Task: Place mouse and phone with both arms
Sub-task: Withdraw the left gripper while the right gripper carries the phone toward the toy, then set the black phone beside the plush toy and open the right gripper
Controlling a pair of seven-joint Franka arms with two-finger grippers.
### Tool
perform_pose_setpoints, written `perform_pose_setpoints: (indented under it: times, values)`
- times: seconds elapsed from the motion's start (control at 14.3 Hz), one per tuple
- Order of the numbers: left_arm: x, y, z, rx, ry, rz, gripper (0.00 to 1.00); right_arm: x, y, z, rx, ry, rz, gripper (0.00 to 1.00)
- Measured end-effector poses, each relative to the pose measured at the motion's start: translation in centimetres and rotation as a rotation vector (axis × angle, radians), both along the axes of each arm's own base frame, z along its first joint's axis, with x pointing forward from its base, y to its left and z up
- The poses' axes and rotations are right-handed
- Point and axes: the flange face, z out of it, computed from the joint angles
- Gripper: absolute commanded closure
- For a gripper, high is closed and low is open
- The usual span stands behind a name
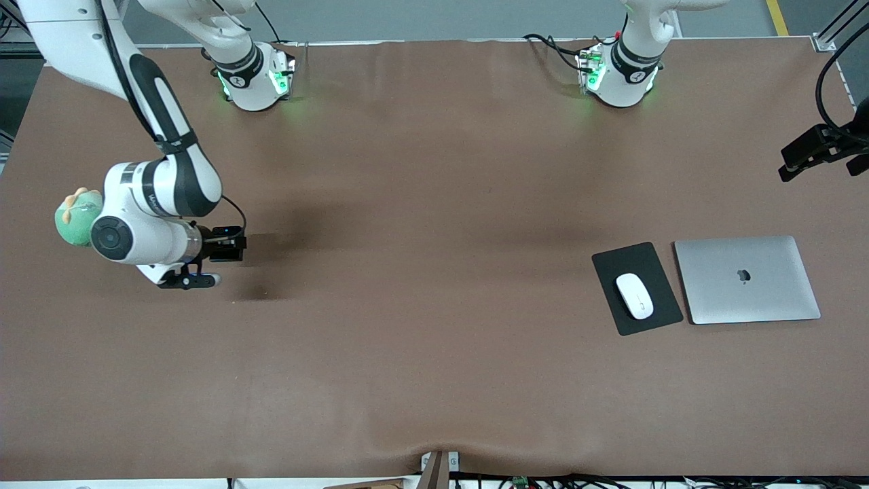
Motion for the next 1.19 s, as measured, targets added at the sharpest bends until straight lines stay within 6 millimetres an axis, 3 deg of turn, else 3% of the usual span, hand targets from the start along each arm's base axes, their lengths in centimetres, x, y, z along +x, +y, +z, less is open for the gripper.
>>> perform_pose_setpoints:
  times: [0.21, 0.49, 0.7, 0.77, 0.91, 1.19]
  values:
    - [0.0, -0.9, -0.6, 0.000, 0.012, -0.016, 0.00, -1.0, -3.7, -1.4, 0.015, -0.028, -0.006, 1.00]
    - [-0.1, -1.6, -0.9, 0.001, 0.026, -0.026, 0.00, -3.0, -4.1, -4.3, 0.010, -0.064, -0.008, 1.00]
    - [-0.1, -1.9, -0.9, 0.001, 0.028, -0.030, 0.00, -4.2, -5.4, -6.6, 0.017, -0.056, 0.000, 1.00]
    - [-0.2, -1.9, -0.9, 0.001, 0.028, -0.031, 0.00, -4.3, -5.8, -7.1, 0.020, -0.052, 0.003, 0.81]
    - [-0.2, -2.1, -1.0, 0.001, 0.028, -0.034, 0.00, -4.4, -5.9, -7.3, 0.021, -0.049, 0.008, 0.00]
    - [-0.2, -3.2, -1.2, 0.001, 0.033, -0.011, 0.00, -4.4, -5.8, -7.8, 0.022, -0.043, 0.013, 0.00]
